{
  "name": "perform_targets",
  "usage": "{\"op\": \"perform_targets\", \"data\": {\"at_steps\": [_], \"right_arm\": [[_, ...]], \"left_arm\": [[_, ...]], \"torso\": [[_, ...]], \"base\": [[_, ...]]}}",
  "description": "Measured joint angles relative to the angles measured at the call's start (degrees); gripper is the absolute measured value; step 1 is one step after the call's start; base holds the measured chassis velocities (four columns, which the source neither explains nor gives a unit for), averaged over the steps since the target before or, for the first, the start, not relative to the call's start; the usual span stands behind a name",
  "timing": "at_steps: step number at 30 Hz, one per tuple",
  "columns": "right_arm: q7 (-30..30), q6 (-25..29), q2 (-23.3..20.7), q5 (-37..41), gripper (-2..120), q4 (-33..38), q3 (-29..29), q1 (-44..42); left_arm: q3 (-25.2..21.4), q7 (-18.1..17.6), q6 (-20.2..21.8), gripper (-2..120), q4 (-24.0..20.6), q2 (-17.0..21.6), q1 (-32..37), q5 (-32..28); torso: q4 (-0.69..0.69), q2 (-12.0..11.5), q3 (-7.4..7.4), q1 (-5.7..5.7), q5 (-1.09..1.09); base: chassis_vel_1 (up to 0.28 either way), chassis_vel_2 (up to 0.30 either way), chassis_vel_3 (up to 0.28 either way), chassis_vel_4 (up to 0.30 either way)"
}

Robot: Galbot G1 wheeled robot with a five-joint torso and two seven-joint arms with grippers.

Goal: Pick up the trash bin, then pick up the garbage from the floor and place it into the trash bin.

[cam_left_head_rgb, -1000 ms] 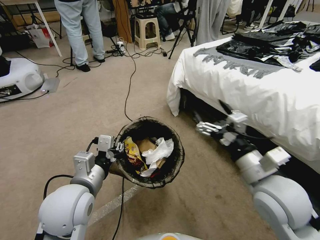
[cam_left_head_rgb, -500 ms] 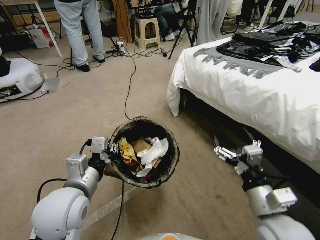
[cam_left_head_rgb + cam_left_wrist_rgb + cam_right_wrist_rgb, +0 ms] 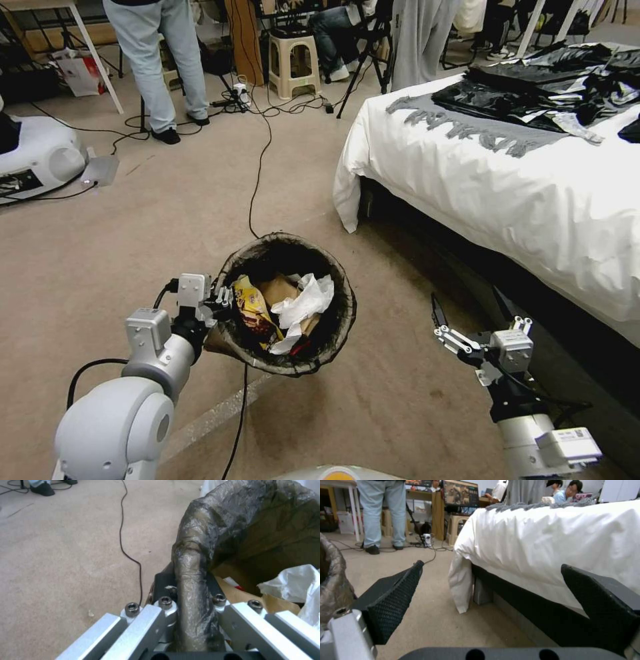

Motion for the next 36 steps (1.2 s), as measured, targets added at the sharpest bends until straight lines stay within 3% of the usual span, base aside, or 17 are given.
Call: {"op": "perform_targets", "data": {"at_steps": [36], "right_arm": [[-0.27, -0.62, -0.43, 1.77, 100, -2.62, 1.55, 1.39]], "left_arm": [[-0.27, -0.76, 0.11, 3, -1.21, -1.03, 0.10, -0.80]], "torso": [[0.01, 0.00, 0.01, 0.00, 0.00]], "base": [[0.074, 0.072, 0.067, 0.071]]}}
